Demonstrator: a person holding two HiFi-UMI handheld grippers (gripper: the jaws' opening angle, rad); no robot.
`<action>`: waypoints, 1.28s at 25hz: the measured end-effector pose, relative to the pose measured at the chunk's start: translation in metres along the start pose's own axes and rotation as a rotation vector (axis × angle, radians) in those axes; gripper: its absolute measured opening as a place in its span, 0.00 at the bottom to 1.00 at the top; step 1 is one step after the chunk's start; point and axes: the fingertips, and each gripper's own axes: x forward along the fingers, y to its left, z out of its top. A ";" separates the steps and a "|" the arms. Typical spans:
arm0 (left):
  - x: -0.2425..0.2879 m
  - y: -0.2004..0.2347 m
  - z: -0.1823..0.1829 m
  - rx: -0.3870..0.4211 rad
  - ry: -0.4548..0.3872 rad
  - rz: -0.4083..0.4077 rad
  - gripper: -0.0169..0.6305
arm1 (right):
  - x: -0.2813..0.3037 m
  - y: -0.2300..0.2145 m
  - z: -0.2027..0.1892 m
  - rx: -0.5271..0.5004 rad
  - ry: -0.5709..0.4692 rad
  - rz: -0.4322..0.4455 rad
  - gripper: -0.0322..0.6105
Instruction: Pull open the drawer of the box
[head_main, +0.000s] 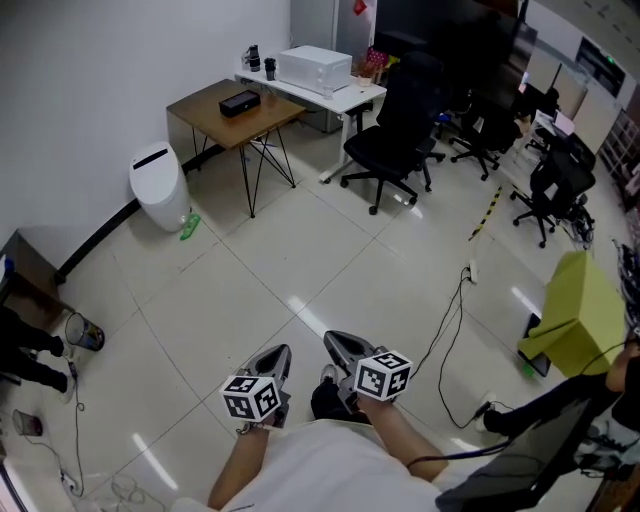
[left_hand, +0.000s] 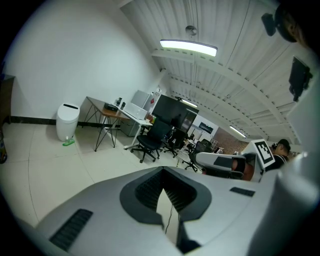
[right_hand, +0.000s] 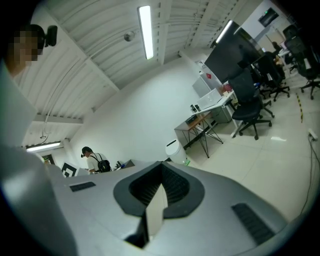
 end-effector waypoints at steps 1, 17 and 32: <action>0.005 0.001 0.003 0.002 0.003 -0.008 0.03 | 0.004 -0.004 0.005 -0.002 -0.002 0.001 0.03; 0.112 -0.002 0.055 0.047 0.049 -0.099 0.03 | 0.043 -0.080 0.075 0.013 -0.044 -0.022 0.03; 0.157 0.044 0.101 0.008 0.000 -0.015 0.03 | 0.120 -0.106 0.106 -0.014 0.042 0.071 0.03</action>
